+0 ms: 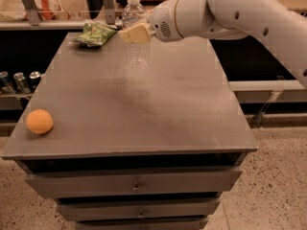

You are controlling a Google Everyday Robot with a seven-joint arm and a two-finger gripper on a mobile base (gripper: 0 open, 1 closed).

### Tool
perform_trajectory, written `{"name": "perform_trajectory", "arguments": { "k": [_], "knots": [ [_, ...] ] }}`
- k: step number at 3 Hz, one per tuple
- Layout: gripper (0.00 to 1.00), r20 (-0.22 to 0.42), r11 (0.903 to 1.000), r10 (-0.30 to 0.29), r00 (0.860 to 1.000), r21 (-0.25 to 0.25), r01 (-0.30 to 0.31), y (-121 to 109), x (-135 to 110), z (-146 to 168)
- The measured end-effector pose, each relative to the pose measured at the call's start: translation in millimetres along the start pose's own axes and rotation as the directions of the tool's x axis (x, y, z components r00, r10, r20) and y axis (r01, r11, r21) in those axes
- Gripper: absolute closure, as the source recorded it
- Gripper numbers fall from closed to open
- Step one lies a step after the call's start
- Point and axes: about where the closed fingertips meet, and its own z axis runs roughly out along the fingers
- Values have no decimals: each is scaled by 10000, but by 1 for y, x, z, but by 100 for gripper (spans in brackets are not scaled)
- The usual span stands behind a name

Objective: Move water bottle near green jalapeno chip bag

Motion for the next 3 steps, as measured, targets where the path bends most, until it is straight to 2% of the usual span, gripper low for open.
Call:
{"name": "perform_trajectory", "arguments": {
  "k": [1,2,3],
  "knots": [
    [100,-161,9994,-272,9995,231,276,-29,-22,30],
    [100,-500,9959,-327,9982,821,367,-57,-40,68],
    [100,-660,9879,1,9978,1546,101,-78,-49,100]
  ]
}}
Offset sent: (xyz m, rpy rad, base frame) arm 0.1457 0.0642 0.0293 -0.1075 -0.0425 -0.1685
